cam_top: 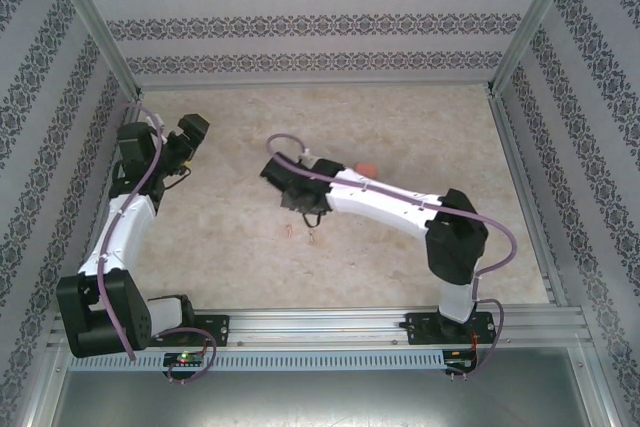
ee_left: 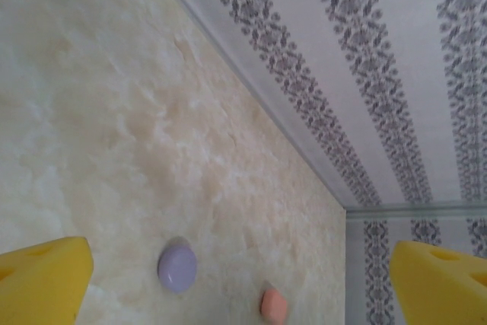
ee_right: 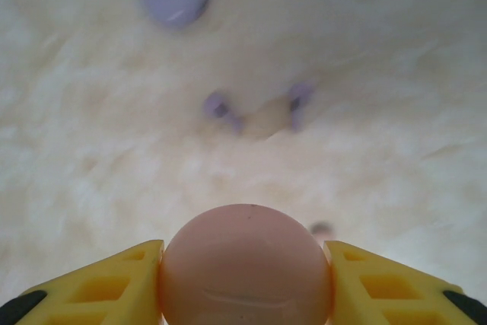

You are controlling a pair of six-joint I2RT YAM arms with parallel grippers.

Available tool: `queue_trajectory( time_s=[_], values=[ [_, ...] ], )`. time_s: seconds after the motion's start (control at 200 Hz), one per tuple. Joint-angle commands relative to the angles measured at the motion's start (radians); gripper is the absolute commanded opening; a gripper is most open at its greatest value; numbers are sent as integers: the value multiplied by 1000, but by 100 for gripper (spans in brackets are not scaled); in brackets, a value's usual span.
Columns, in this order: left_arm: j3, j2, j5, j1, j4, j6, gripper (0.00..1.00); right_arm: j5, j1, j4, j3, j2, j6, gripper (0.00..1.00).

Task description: Insert the wireless bluetooth earbuds into the charging case

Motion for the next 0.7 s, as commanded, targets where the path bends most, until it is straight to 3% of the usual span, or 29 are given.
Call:
queue_trajectory(
  time_s=[0.0, 0.345, 0.545, 0.694],
  values=[
    [-33, 24, 51, -61, 184, 12, 99, -21, -92, 114, -95, -92, -32, 41],
    [-108, 212, 24, -356, 502, 96, 100, -229, -379, 352, -316, -242, 74, 41],
    [-113, 345, 11, -496, 694, 110, 98, -342, -463, 426, -345, -249, 172, 42],
    [-64, 423, 27, -582, 726, 160, 93, -403, -490, 464, -345, -240, 224, 41]
  ],
)
